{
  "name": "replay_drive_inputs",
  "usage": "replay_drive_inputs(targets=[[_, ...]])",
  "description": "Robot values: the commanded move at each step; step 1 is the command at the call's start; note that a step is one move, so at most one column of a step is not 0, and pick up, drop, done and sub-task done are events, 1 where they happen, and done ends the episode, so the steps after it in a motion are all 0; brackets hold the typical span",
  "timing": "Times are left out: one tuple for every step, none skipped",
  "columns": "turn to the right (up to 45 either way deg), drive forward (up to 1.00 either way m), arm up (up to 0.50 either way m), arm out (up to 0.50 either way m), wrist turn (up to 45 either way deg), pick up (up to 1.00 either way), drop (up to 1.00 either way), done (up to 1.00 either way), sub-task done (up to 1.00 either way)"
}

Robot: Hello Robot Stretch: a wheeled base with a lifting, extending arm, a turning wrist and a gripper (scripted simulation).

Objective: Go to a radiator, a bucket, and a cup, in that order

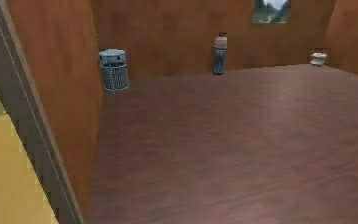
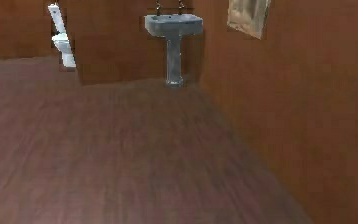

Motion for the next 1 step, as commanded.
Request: replay_drive_inputs(targets=[[45.0,0.00,0.00,0.00,0.0,0.00,0.00,0.00,0.00]])
